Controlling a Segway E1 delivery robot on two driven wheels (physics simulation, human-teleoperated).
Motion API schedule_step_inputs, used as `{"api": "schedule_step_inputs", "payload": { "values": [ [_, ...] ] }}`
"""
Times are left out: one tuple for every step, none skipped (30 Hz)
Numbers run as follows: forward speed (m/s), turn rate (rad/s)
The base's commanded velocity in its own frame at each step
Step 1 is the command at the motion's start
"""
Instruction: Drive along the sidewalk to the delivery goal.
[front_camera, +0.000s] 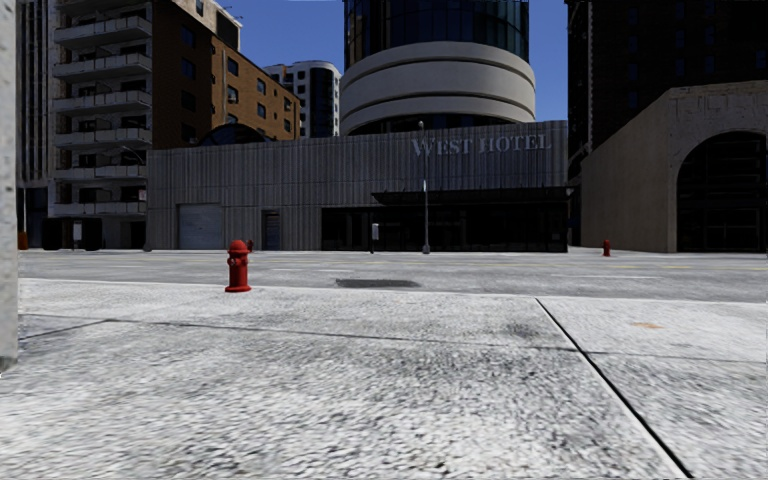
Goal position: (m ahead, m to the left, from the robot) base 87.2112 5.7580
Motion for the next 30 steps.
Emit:
{"api": "schedule_step_inputs", "payload": {
  "values": [
    [2.00, 0.54],
    [2.00, 0.54],
    [2.00, 0.54],
    [2.00, 0.54],
    [2.00, 0.54],
    [2.00, 0.54],
    [2.00, 0.54],
    [2.00, 0.54],
    [2.00, 0.54],
    [2.00, 0.54],
    [2.00, 0.54],
    [2.00, 0.54],
    [2.00, 0.54],
    [2.00, 0.54],
    [2.00, 0.54],
    [2.00, 0.54],
    [2.00, 0.54],
    [2.00, 0.54],
    [2.00, 0.54],
    [2.00, 0.54],
    [2.00, 0.54],
    [2.00, 0.54],
    [2.00, 0.54],
    [2.00, 0.54],
    [2.00, 0.54],
    [2.00, 0.54],
    [2.00, 0.54],
    [2.00, 0.54],
    [2.00, 0.54],
    [2.00, 0.54]
  ]
}}
